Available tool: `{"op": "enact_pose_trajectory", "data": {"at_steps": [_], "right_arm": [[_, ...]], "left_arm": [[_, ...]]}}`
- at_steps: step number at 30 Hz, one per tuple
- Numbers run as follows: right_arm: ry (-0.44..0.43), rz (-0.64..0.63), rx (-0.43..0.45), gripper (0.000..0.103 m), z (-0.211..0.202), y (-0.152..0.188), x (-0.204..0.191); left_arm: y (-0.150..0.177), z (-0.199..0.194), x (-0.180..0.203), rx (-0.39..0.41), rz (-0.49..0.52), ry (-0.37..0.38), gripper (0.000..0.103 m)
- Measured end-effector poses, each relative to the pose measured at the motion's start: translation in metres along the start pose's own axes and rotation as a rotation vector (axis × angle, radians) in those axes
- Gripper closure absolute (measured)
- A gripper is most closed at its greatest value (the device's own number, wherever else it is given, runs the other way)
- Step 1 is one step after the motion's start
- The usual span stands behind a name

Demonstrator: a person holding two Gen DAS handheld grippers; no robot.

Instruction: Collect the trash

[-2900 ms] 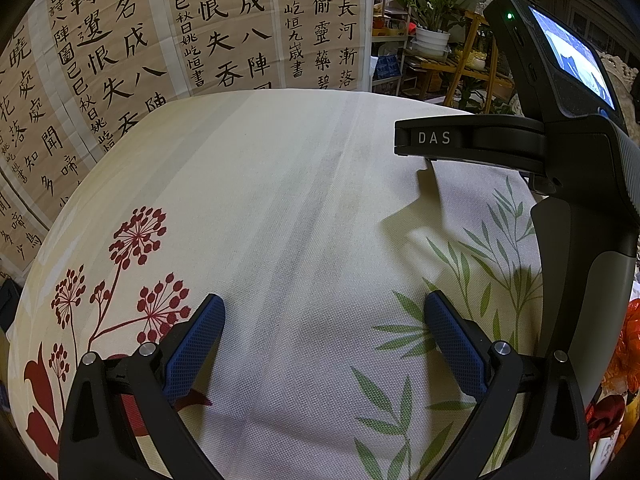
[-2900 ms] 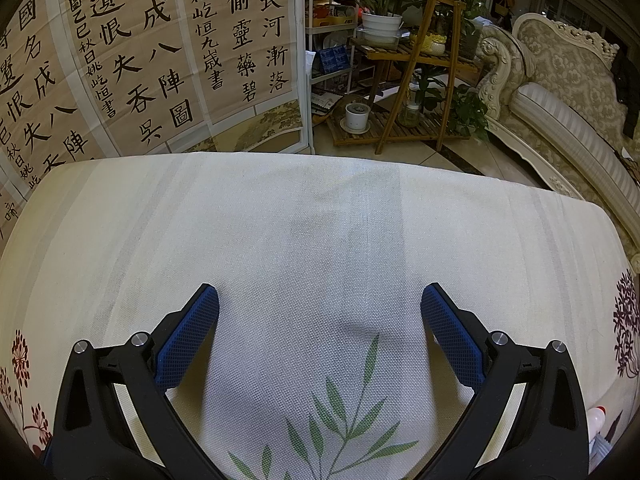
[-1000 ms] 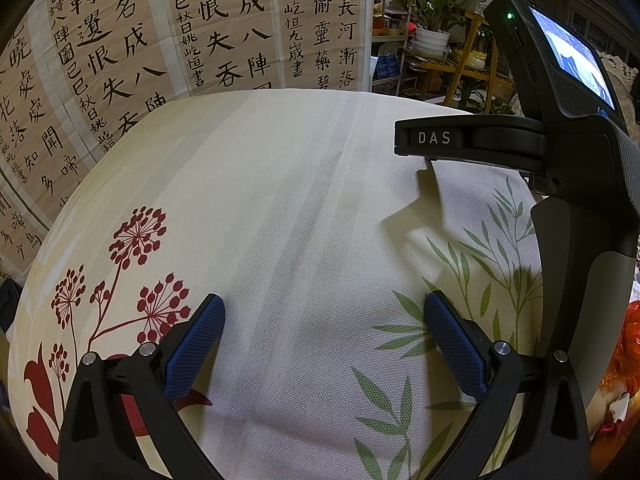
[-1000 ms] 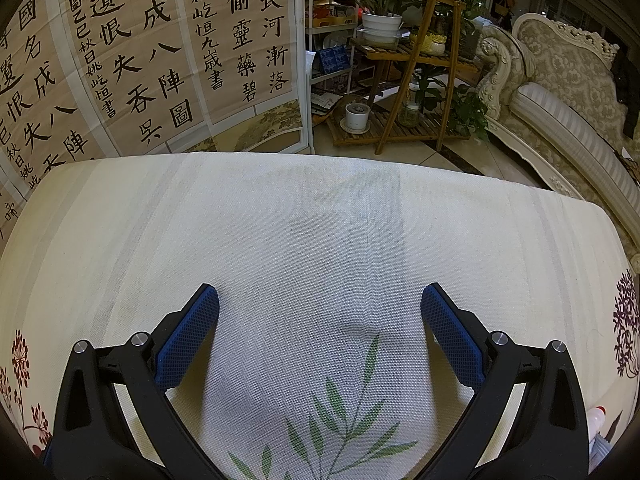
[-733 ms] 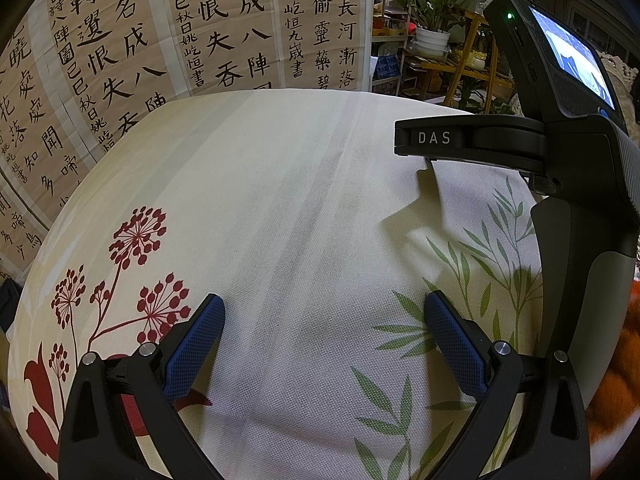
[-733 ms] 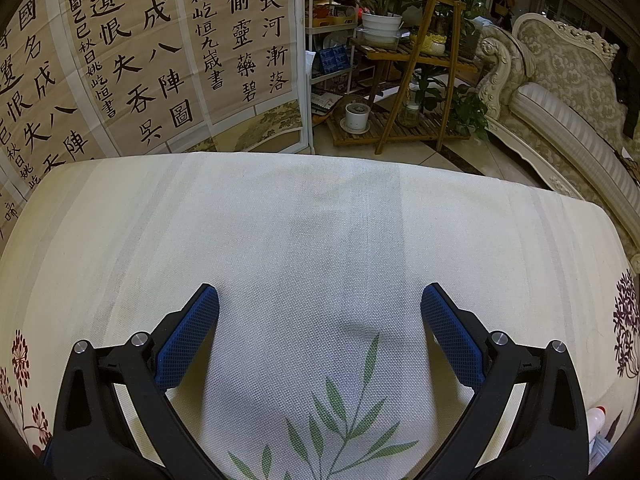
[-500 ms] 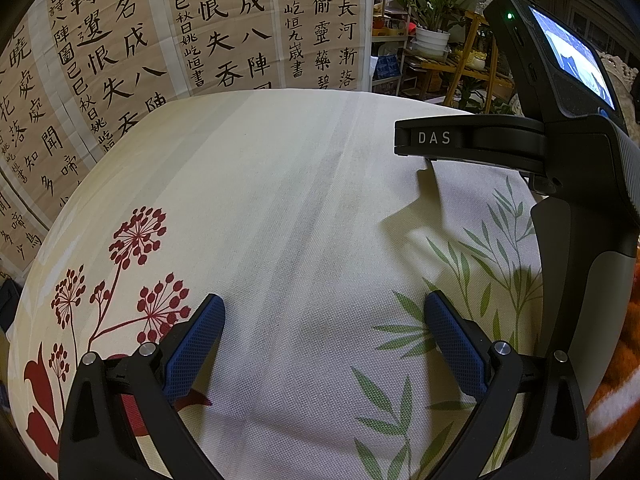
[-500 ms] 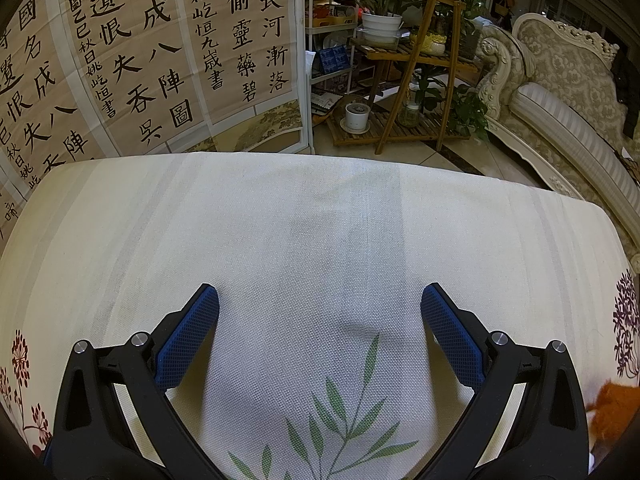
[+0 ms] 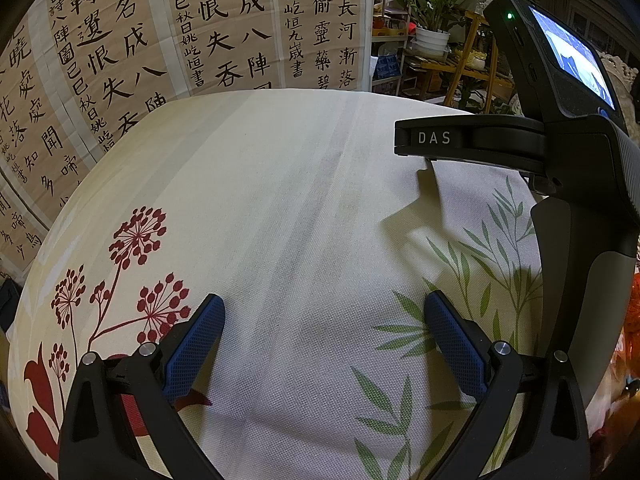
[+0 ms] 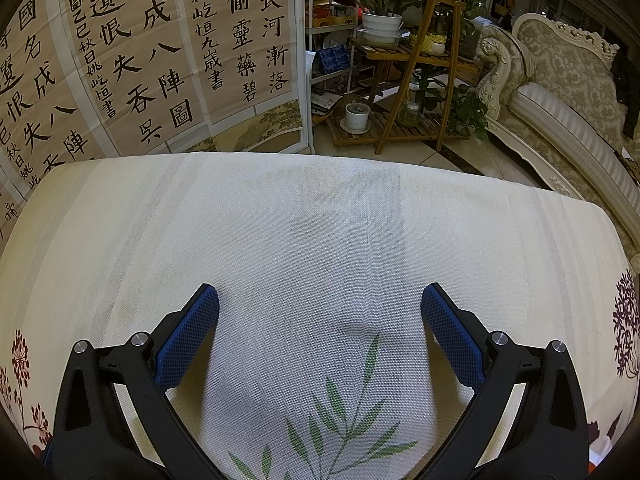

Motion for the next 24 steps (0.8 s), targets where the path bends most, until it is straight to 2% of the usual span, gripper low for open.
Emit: {"op": "enact_pose_trajectory", "data": {"at_steps": [24], "right_arm": [[0.001,0.005,-0.007,0.004,-0.001,0.0014,-0.0003]], "left_arm": [[0.0002,0.0001,0.0003,-0.002,0.0,-0.001,0.005]]}}
Point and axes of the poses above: each gripper's, at about its wrist camera, not at the fingertips, and z roughly the way its jaws point, x to its right, y to its underside, the point moved 2 cm from there along z, roughly the way its jaws point, and after that the axes turned 2 degrees about x, right-handed, at the moved point
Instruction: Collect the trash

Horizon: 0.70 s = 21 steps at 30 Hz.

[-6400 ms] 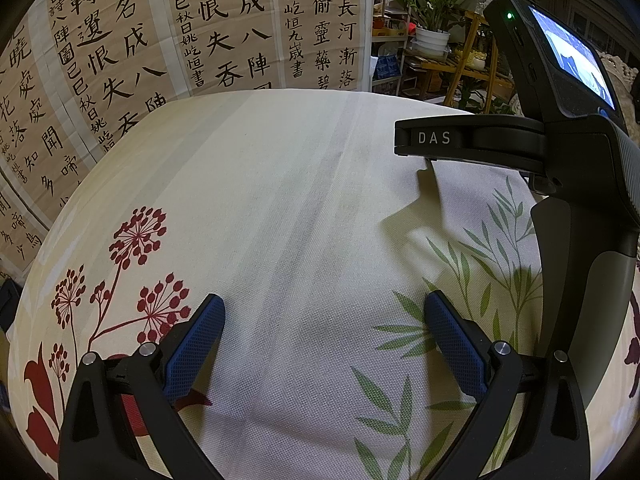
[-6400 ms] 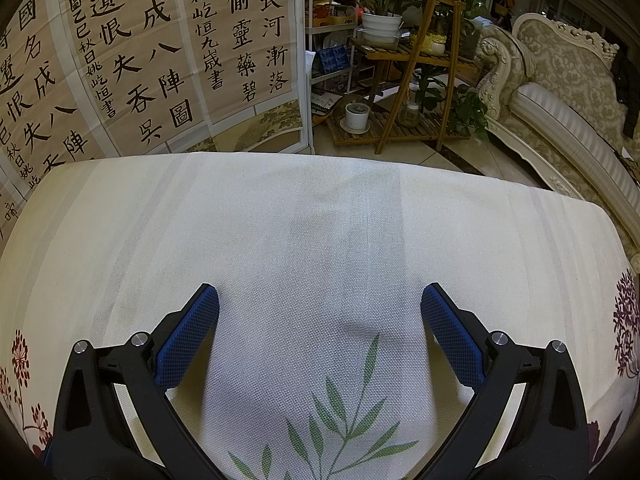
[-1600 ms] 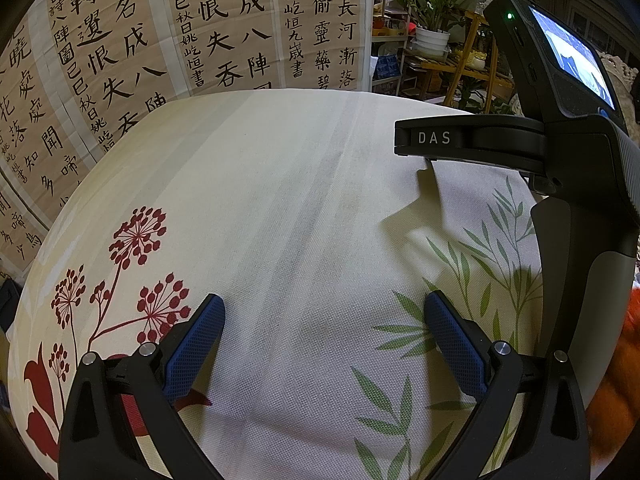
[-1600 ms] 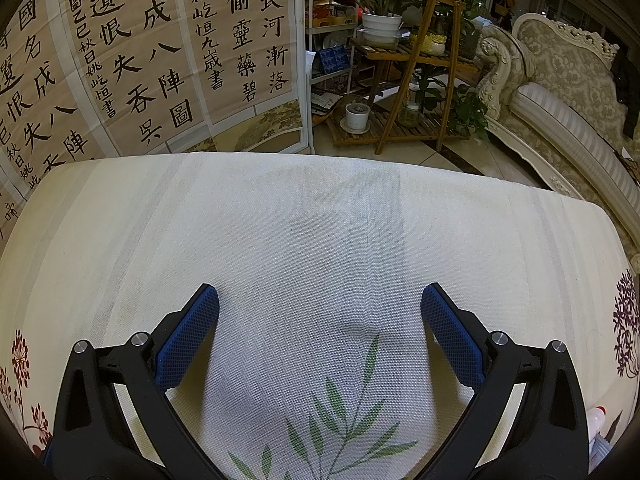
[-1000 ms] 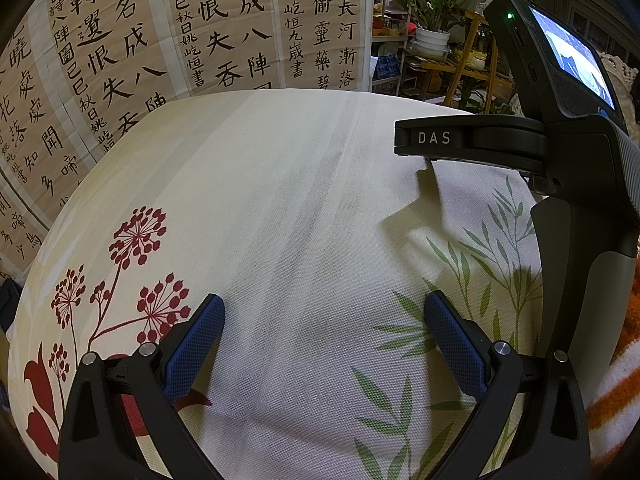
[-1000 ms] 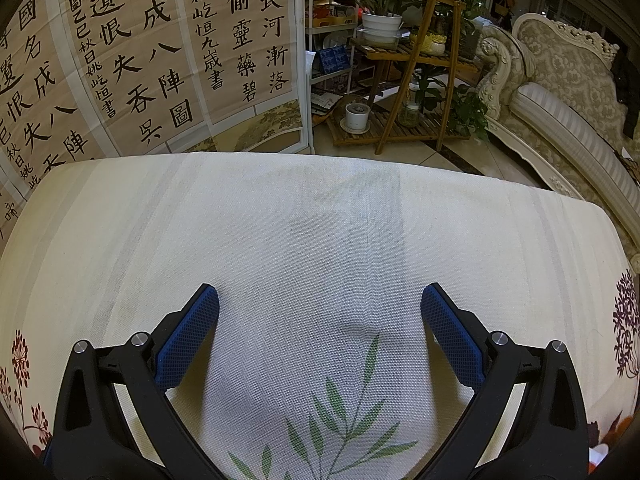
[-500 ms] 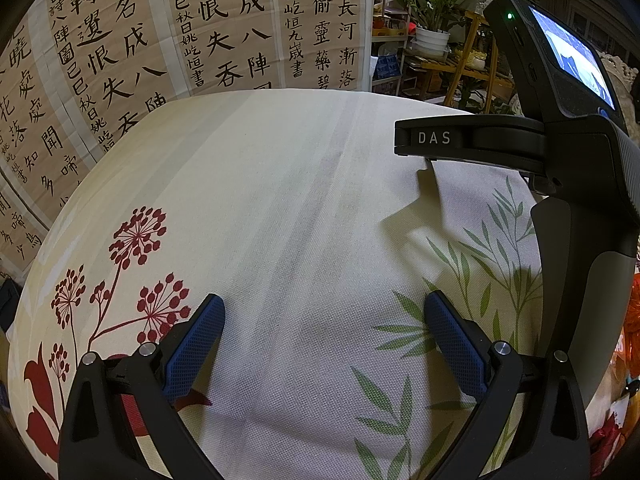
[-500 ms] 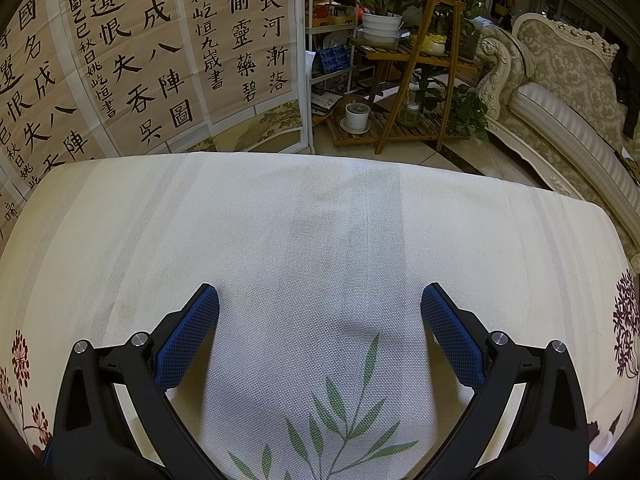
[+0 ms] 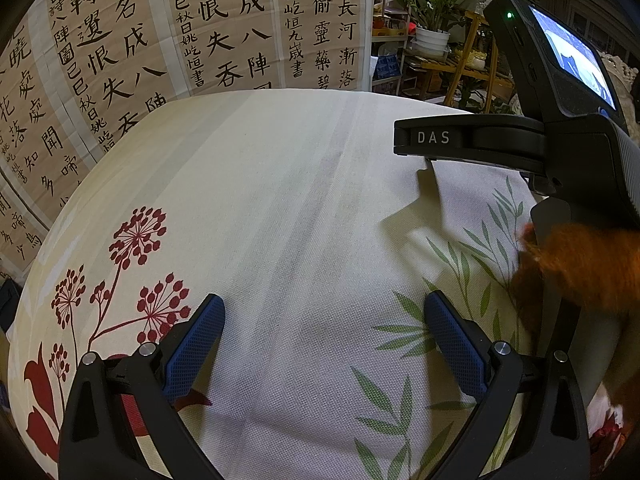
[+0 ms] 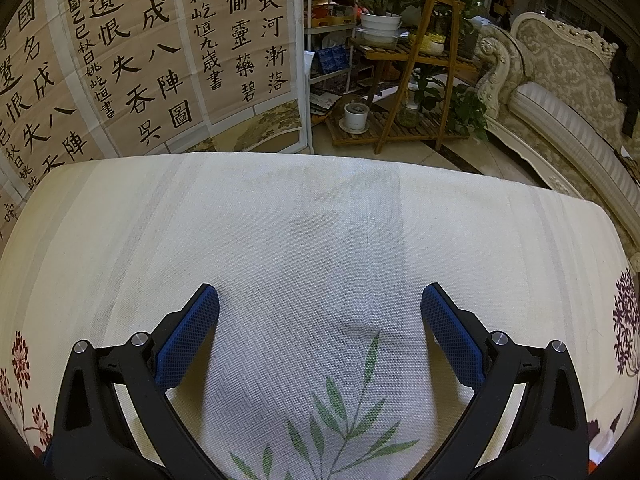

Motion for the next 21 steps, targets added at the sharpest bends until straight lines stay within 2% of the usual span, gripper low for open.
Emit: {"op": "enact_pose_trajectory", "data": {"at_steps": [5,9,10,13,16,18,21], "right_arm": [[-0.019,-0.029,-0.097,0.004,0.001,-0.01,0.004],[-0.023,0.033,-0.07,0.004,-0.028,-0.009,0.024],[-0.015,0.027,-0.039,0.004,-0.041,-0.009,0.029],[-0.005,0.001,0.129,0.004,-0.11,0.0,0.057],[-0.01,-0.001,0.265,0.004,-0.173,0.021,0.093],[0.012,-0.016,0.338,0.004,-0.209,0.044,0.117],[0.038,-0.017,0.378,0.004,-0.24,0.082,0.15]], "left_arm": [[-0.001,0.001,-0.003,0.001,-0.012,-0.001,0.005],[0.001,-0.001,-0.005,-0.001,-0.006,-0.002,0.006],[0.001,-0.003,-0.005,0.004,-0.007,-0.007,0.006],[0.006,-0.024,-0.006,0.085,-0.012,-0.055,0.006],[0.014,-0.05,0.001,0.138,-0.008,-0.046,0.006],[0.023,-0.073,0.009,0.18,-0.001,-0.047,0.006],[0.036,-0.104,0.023,0.238,0.006,-0.033,0.006]]}}
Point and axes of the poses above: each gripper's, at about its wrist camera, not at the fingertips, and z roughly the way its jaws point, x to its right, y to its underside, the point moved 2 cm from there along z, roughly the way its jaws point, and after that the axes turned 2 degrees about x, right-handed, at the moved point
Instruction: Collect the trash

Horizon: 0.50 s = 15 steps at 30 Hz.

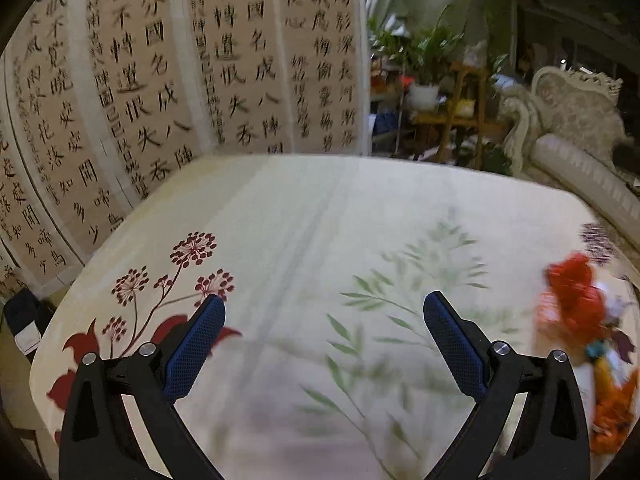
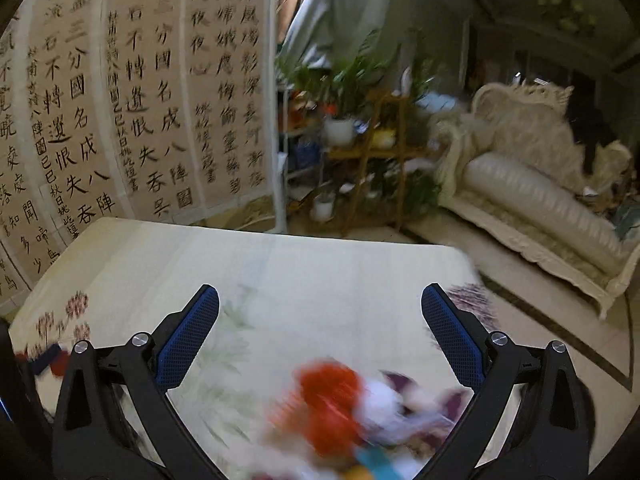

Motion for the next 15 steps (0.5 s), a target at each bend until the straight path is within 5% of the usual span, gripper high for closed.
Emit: {"op": "enact_pose_trajectory", "data": {"at_steps": [8,15], "right_arm": [[0.132,-0.002,-0.047,0.004,-0.054,0.076,0.078],[0.161,0.095,-0.105,0.004,-0.071,0.118,0.12]], "left_arm": [[0.032,-0.053,0.057,0.026,0.042,0.108,0.006],[0.056,-0.084,0.102,0.013,0.08,0.182,0.006]]}}
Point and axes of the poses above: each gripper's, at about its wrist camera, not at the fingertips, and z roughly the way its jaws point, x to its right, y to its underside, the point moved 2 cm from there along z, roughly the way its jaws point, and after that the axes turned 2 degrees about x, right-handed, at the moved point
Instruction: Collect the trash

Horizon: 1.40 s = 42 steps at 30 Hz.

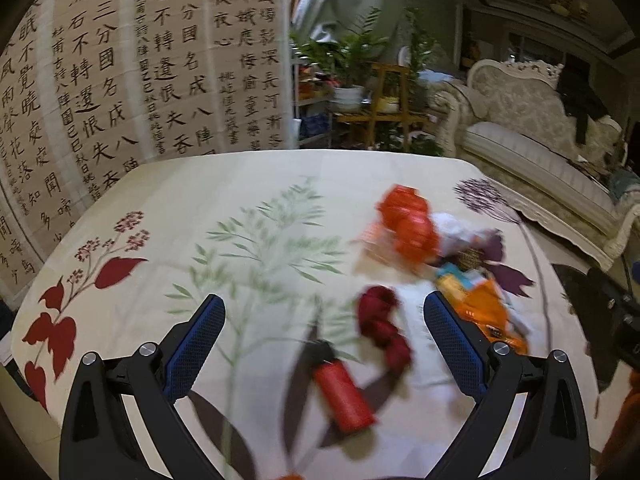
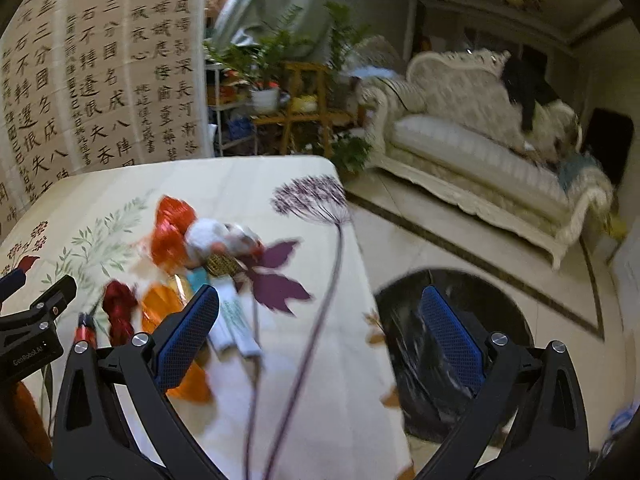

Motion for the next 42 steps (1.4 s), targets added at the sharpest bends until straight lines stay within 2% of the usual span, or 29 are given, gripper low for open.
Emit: {"op": "enact_pose_trajectory", "data": {"at_steps": [6,12,21,38,42], "right_arm": [[0.023,0.031,-0.01,0.004,-0.003,0.017,0.022],[0.037,0.056,-0.002,0.004,-0.008,0.024,0.038],[0.035,0.071,0.014,0.004,-0.013,0.024,0.044],[0.044,0.079,0.03,0.004,-0.018,0.023,0.052],[0.048,0.081,0.025,0.004,-0.018,0.024,0.054]], "left_arm": [[0.005,-0.007,0.032,0.004,0.034,0.023,0.006],[0.004,-0.014,0.048,0.041,0.064,0.041,0.006],[0.004,-0.012,0.056,0.016,0.049,0.077,0.006],[0.004,-0.021,0.065,0.023,0.07,0.096,0.006],[0.004,-0.022,0.069,0.034,0.082,0.082,0.006]]}}
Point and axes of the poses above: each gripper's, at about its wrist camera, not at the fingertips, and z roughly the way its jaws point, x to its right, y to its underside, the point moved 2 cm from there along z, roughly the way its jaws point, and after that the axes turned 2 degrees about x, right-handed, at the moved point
